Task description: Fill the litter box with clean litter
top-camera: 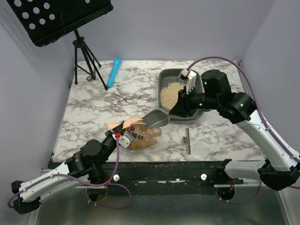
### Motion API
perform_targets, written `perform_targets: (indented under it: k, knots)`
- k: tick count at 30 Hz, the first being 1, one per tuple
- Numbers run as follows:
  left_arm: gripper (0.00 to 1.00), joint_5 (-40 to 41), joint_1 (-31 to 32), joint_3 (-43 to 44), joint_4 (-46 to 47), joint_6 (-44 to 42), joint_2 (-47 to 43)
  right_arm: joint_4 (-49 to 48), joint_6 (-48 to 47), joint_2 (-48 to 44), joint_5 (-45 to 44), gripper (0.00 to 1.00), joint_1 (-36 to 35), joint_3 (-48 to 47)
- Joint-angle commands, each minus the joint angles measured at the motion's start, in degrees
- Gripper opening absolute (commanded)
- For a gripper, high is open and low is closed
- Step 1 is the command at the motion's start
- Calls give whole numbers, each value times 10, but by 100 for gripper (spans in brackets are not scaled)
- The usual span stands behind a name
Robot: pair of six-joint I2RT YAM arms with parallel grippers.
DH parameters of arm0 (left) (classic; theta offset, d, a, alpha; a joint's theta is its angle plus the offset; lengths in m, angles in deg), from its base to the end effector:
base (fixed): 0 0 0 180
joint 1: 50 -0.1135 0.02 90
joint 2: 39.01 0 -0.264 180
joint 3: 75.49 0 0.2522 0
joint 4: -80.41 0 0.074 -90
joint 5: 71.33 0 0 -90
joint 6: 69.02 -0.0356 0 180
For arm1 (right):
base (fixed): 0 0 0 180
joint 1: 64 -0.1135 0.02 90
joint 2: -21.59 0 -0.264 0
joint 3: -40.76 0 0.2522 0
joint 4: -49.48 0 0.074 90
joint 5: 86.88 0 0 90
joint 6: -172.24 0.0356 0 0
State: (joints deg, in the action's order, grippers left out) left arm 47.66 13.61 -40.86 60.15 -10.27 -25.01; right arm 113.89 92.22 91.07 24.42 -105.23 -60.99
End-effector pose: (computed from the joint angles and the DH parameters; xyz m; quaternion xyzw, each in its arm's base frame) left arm 0.0621 -0.0864 0.2669 0.3824 0.5924 -0.0220 0.7088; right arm 0.1655 0.1623 0.4384 -0.3178 0.8043 0.3513 0.3588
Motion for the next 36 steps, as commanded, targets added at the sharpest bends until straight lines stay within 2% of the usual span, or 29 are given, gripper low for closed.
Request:
perform_targets:
  k: [1, 7, 19, 26, 36]
  knots:
    - [0, 20, 0, 19, 83, -1, -10, -21, -10, 2, 27, 1, -17, 4]
    - [0, 21, 0, 19, 83, -2, -11, -12, -22, 15, 8, 0, -46, 11]
    - [0, 21, 0, 18, 84, -3, -11, -53, -14, 41, 8, 0, -69, 43]
    - [0, 20, 0, 18, 83, -2, -9, -115, 56, 75, -3, 1, -75, 59]
    - [0, 13, 0, 22, 79, 5, -5, -172, 183, 122, -103, 0, -78, 98]
